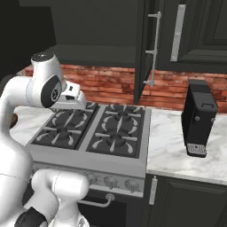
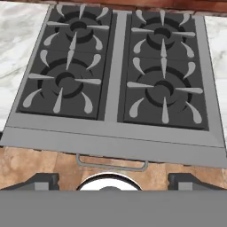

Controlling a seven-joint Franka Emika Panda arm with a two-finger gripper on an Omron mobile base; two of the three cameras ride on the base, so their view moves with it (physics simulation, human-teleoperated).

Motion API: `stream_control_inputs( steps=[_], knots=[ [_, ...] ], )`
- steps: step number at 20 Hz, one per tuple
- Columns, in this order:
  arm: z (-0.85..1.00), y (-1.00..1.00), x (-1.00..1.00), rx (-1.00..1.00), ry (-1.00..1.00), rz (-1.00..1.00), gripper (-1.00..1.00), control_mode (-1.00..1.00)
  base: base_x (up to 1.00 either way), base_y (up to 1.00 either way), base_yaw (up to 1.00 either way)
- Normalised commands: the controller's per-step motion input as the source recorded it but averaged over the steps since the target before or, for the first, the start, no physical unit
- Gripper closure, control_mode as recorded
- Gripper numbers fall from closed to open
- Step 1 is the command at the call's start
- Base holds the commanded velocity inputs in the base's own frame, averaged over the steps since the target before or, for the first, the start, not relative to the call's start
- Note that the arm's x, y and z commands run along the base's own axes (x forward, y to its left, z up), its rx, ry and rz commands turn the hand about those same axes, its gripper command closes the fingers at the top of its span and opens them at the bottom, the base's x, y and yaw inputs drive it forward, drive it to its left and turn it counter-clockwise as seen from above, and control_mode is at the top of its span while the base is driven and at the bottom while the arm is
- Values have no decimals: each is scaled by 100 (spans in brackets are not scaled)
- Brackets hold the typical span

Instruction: Pick up the bowls on the counter and stack them on top of one another in the open cabinet. Place the smaller bowl on top of the larger bowl.

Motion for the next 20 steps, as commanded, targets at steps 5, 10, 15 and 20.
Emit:
stream_control_inputs(
  steps=[5, 10, 15, 20],
  knots=[
    [-6, 0, -86, 1, -12, 0, -100, -100, 0, 0, 0],
    [-14, 0, -93, 1, -11, 0, -100, -100, 0, 0, 0],
    [-12, 1, -76, 0, -10, 2, -100, -100, 0, 0, 0],
    [0, 0, -5, 0, -1, 0, -100, -100, 0, 0, 0]
  ],
)
